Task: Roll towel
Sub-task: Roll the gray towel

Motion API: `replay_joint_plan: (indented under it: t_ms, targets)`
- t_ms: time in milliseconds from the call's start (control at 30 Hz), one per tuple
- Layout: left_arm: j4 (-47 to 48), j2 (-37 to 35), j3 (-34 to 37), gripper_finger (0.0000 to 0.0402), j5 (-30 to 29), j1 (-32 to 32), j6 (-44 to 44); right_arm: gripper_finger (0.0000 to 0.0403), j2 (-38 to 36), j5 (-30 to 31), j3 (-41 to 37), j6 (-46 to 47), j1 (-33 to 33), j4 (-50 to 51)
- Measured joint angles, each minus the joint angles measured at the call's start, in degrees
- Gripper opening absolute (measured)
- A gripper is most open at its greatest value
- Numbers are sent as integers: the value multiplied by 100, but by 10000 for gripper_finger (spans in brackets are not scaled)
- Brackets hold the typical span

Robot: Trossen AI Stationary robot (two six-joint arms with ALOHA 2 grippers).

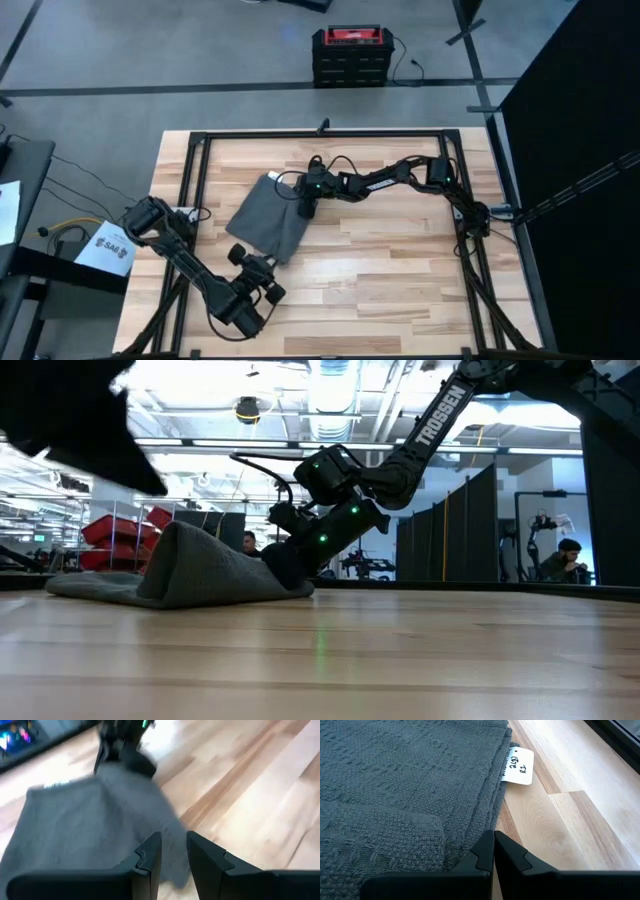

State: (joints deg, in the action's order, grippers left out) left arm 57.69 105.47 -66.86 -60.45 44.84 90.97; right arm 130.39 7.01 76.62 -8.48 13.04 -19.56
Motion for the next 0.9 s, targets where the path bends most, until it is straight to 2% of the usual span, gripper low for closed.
replay_joint_plan:
  t_ms: [100,233,300,367,500,633,900]
  targets:
    - [-893,0,57,77,-409,-142,-640,0,0,0,0,3,-1,5]
    - [-2433,51,342,77,-434,-410,-1910,0,0,0,0,1,0,8]
    - [-2989,138,458,77,-355,-560,-2445,0,0,0,2,-1,0,11]
    - [-3342,232,515,77,24,-726,-2817,0,0,0,4,-1,-2,15]
    - [-3050,319,522,77,655,-930,-2859,0,0,0,4,-8,0,23]
    - [-2189,302,432,77,667,-873,-2358,0,0,0,4,-10,0,24]
    - [-664,286,369,77,738,-541,-734,0,0,0,4,-10,0,23]
